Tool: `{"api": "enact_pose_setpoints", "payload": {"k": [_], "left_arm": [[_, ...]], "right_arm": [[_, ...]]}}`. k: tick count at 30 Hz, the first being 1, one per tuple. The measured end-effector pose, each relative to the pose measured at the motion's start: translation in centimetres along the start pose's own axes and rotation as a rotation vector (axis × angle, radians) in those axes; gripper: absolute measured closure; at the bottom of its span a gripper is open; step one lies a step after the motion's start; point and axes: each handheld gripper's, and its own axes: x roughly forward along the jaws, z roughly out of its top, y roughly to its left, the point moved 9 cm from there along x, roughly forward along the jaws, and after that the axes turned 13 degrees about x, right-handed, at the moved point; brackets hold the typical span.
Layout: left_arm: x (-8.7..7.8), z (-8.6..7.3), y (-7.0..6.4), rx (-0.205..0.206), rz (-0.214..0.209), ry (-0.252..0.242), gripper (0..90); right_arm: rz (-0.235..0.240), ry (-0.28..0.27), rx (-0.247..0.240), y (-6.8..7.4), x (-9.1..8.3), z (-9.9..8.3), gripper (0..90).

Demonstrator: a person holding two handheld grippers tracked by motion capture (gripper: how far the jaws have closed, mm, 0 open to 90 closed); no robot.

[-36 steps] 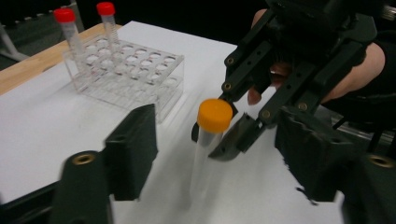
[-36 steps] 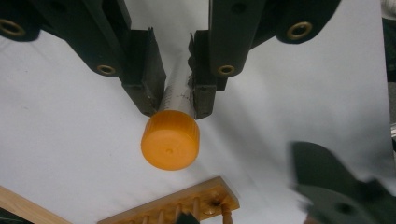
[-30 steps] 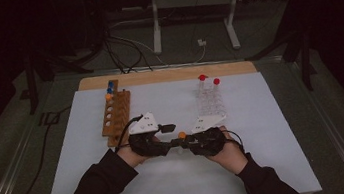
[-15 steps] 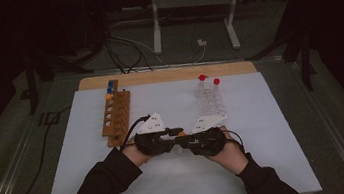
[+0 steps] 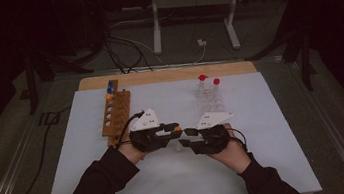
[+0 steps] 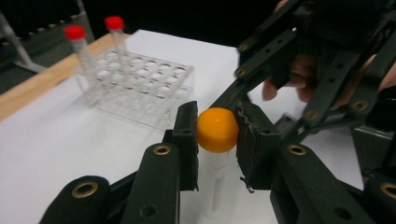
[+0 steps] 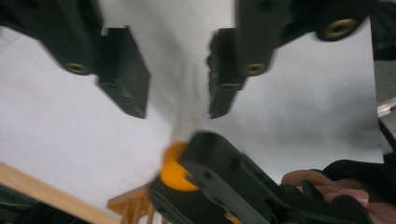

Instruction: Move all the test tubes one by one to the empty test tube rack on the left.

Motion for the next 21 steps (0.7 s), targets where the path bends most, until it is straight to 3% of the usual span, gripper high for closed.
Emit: {"api": "enact_pose_setpoints", "payload": {"k": [11,17,21], "left_arm": [[-3.9,0.2,3.8,-0.034,0.116,-0.016,72.0],[-5.7,0.3,5.4,-0.053,0.164,-0.021,72.1],[-7.0,0.2,6.4,-0.050,0.198,-0.017,72.1]], "right_arm": [[0.003,-0.054,0.030,-0.1,-1.4,1.1,19.0],[0.023,-0.055,0.035,0.0,-1.4,1.1,5.0],[0.037,-0.063,0.044,-0.2,-1.4,1.1,2.2]]}}
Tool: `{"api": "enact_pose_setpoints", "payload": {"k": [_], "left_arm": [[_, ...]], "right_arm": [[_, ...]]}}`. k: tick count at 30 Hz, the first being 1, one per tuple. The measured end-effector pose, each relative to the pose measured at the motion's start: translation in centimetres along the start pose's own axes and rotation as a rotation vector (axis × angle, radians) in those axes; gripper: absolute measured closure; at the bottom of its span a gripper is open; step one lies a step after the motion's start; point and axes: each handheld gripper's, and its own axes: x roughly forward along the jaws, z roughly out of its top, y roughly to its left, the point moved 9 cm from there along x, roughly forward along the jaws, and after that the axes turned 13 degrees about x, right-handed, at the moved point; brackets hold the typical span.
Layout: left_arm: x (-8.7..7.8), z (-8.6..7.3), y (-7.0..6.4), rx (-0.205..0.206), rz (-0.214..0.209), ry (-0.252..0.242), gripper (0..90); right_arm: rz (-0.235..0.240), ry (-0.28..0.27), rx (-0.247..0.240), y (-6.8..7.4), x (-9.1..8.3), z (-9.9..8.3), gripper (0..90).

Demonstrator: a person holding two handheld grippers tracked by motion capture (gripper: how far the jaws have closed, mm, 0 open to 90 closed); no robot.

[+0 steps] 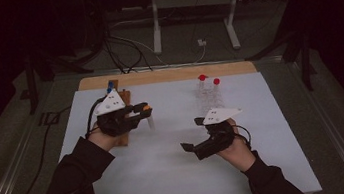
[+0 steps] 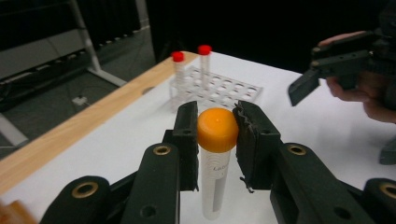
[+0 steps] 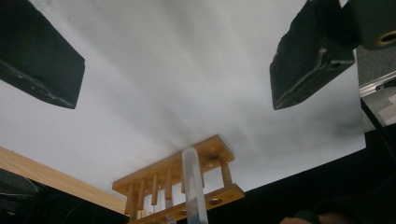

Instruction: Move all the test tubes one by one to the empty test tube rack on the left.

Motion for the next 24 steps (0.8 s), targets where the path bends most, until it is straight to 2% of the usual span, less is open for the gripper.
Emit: {"api": "enact_pose_setpoints", "payload": {"k": [9,24], "left_arm": [[-2.1,-0.5,3.1,-0.005,0.096,0.035,72.1],[-4.5,-2.8,8.0,-0.079,0.232,0.063,72.1]], "right_arm": [[0.011,-0.033,0.001,0.0,-0.3,0.4,0.0],[0.002,-0.033,-0.017,0.1,-0.4,0.4,0.0]]}}
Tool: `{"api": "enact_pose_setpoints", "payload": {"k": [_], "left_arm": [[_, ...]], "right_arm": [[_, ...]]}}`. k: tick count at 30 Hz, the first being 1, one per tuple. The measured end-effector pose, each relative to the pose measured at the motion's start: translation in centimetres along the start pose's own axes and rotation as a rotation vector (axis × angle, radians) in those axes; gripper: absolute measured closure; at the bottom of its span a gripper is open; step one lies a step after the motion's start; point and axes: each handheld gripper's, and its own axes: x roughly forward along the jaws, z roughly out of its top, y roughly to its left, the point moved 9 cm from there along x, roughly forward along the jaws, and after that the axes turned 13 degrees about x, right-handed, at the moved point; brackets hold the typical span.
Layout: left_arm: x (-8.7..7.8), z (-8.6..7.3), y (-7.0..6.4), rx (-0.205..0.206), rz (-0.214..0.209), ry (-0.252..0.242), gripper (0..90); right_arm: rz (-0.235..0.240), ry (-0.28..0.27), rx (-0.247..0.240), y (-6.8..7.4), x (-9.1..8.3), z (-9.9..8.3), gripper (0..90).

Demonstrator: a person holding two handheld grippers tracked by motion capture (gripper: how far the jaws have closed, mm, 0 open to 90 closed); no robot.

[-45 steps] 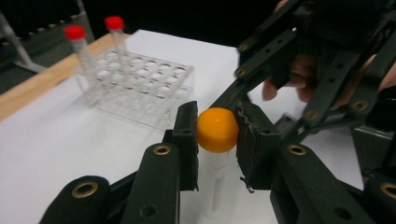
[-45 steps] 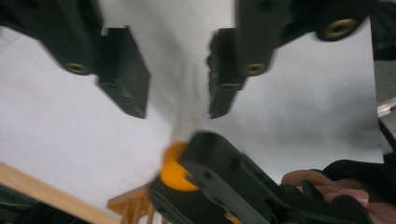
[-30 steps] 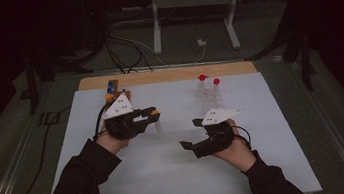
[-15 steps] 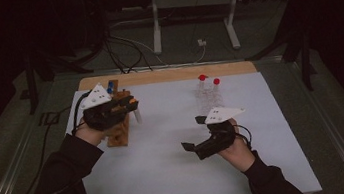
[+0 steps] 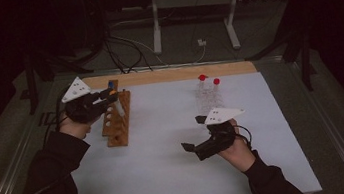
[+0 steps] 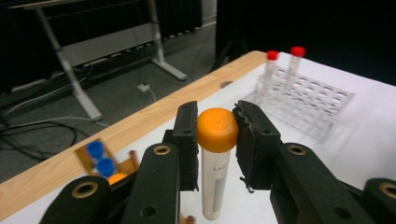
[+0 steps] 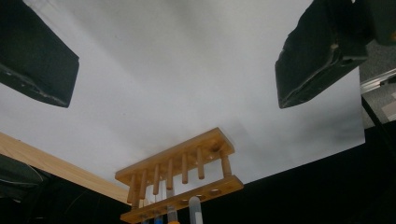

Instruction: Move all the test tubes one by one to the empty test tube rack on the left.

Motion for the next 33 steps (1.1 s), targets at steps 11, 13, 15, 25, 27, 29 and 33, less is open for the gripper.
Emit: {"api": "enact_pose_setpoints", "payload": {"k": [11,13,15,25,27,29,33], "left_arm": [[0.1,-1.6,3.4,-0.030,0.134,0.021,72.0],[0.4,-2.0,3.8,-0.052,0.152,0.022,72.0],[0.7,-2.3,4.1,-0.052,0.167,0.032,72.0],[2.2,-4.6,4.2,-0.070,0.180,0.085,72.1],[2.4,-5.0,4.2,-0.081,0.178,0.088,72.0],[2.7,-5.4,4.1,-0.091,0.175,0.092,72.0],[3.2,-6.4,3.9,-0.102,0.172,0.111,72.0]], "right_arm": [[0.002,0.001,0.001,0.0,0.0,0.0,0.0],[0.006,0.000,0.000,0.1,0.0,0.0,0.0],[0.007,0.003,-0.001,0.1,0.0,-0.1,0.0],[0.007,-0.001,0.000,0.0,-0.1,-0.1,0.0],[0.008,0.001,0.002,0.0,-0.1,-0.1,0.0],[0.009,0.000,0.005,0.0,-0.2,-0.1,0.0],[0.013,0.001,0.006,0.0,-0.2,0.0,0.0]]}}
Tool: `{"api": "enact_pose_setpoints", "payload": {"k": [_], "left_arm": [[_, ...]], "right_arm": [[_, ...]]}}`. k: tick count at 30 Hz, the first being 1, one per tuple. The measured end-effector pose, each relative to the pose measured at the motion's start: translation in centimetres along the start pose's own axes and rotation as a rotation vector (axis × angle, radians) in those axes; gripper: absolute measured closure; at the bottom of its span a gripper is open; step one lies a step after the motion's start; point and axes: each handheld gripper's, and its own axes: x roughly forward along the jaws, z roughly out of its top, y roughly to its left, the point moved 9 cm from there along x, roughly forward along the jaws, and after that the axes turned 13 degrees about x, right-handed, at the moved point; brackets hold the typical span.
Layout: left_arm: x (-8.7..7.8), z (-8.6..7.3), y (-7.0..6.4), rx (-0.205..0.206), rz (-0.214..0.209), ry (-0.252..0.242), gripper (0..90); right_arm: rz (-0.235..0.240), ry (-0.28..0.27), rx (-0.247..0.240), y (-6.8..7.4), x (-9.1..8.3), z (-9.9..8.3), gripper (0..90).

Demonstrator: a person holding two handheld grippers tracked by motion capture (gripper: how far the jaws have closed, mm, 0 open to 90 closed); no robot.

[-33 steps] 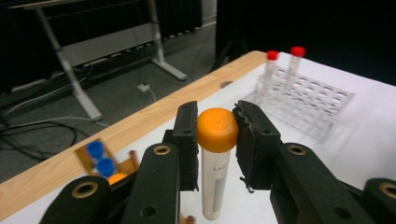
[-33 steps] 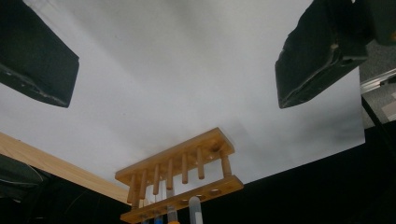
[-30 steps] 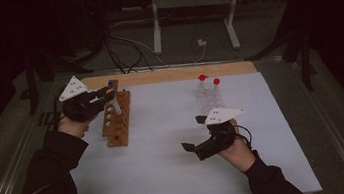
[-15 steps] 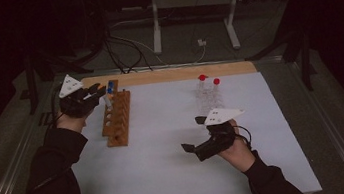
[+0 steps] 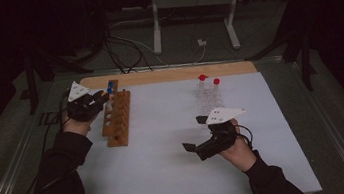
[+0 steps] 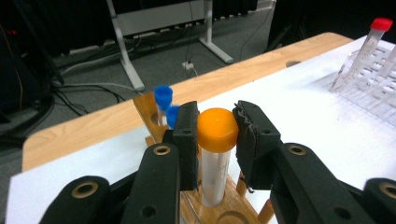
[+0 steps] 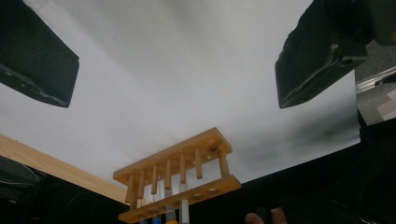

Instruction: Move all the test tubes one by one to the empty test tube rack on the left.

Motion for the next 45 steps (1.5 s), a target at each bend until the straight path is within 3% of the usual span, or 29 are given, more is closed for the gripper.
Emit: {"api": "enact_pose_setpoints", "payload": {"k": [13,29,32,38,42,45], "left_arm": [[1.1,-1.9,-0.4,-0.011,-0.003,0.045,72.0],[1.2,-2.5,-0.5,0.001,0.004,0.091,70.7],[0.9,-2.4,-0.4,0.001,0.011,0.092,58.2],[-0.9,-1.4,-1.2,0.011,-0.030,0.049,34.9],[-2.2,-0.8,-2.2,0.014,-0.073,0.033,16.9],[-3.1,-0.4,-3.4,0.027,-0.105,0.012,10.0]], "right_arm": [[0.000,-0.001,0.002,-0.1,-0.1,0.0,0.0],[0.000,-0.003,0.004,-0.1,-0.3,0.2,0.0],[-0.002,-0.007,0.008,-0.2,-0.4,0.3,0.0],[-0.016,-0.031,0.007,-0.7,-1.0,1.0,0.0],[-0.028,-0.058,0.014,-1.4,-1.6,1.9,0.0],[-0.040,-0.071,0.009,-2.2,-1.9,2.6,0.0]]}}
